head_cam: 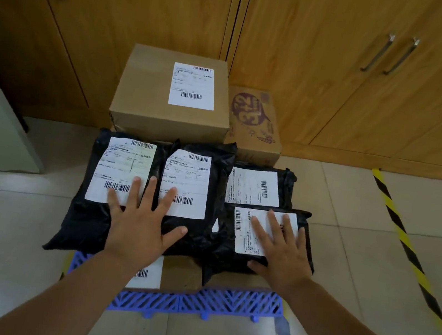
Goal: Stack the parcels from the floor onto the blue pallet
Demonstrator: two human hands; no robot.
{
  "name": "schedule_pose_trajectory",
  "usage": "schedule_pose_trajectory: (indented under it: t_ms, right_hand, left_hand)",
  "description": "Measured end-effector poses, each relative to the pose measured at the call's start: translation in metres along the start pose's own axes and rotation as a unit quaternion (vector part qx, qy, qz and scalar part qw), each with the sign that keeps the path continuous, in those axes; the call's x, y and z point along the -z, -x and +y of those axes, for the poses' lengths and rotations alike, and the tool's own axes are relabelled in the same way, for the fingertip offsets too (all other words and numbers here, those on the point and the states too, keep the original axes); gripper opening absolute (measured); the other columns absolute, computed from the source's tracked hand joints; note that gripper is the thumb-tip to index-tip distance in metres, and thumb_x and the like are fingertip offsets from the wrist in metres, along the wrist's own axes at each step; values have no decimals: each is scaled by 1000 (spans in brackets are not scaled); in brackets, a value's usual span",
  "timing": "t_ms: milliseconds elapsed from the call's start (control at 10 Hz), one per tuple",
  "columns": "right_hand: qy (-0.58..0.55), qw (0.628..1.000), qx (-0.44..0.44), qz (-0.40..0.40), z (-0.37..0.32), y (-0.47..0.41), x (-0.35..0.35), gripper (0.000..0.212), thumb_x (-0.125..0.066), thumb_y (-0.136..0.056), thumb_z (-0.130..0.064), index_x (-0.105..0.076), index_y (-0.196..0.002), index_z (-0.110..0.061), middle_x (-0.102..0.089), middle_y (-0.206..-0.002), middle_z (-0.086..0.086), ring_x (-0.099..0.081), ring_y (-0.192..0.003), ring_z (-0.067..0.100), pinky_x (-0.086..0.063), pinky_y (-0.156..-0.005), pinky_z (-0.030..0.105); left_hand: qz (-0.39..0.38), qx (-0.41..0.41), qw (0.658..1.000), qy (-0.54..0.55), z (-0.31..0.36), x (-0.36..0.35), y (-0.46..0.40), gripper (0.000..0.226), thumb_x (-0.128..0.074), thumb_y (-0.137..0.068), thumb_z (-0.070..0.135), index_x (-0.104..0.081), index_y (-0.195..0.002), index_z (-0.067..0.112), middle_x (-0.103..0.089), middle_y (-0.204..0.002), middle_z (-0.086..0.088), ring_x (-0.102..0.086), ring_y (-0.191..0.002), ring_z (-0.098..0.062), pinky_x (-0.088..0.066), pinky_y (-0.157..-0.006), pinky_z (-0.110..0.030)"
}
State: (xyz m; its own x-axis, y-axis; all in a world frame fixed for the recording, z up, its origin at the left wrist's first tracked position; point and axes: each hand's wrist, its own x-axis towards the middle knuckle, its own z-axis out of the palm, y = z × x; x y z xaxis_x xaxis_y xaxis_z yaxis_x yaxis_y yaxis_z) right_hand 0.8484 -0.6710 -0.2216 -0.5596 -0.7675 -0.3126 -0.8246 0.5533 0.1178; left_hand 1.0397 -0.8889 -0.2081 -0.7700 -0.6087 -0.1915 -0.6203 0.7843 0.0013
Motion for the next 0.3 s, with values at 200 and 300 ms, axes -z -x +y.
schedule_pose_trajectory:
  t_ms: [200, 300]
  right_hand:
    - [-98, 978, 3, -186, -2, 5, 81, 93, -55, -91, -41, 16, -150, -30, 23, -157, 8, 21, -144, 30, 5, -118, 42]
    - [-273, 940, -42, -199, -3, 21, 131, 82, -53, -95, -32, 6, -152, -24, 3, -160, 6, 2, -148, 24, -13, -118, 35]
  left_hand:
    - [-155, -18, 987, 49, -4, 81, -11, 75, -21, -87, 71, 1, -150, 36, 3, -159, -6, 3, -145, -29, -12, -112, -61]
    - [-150, -60, 980, 119, -8, 140, -5, 79, -39, -92, 57, 8, -150, 30, -3, -158, -5, -9, -143, -27, -23, -113, -49]
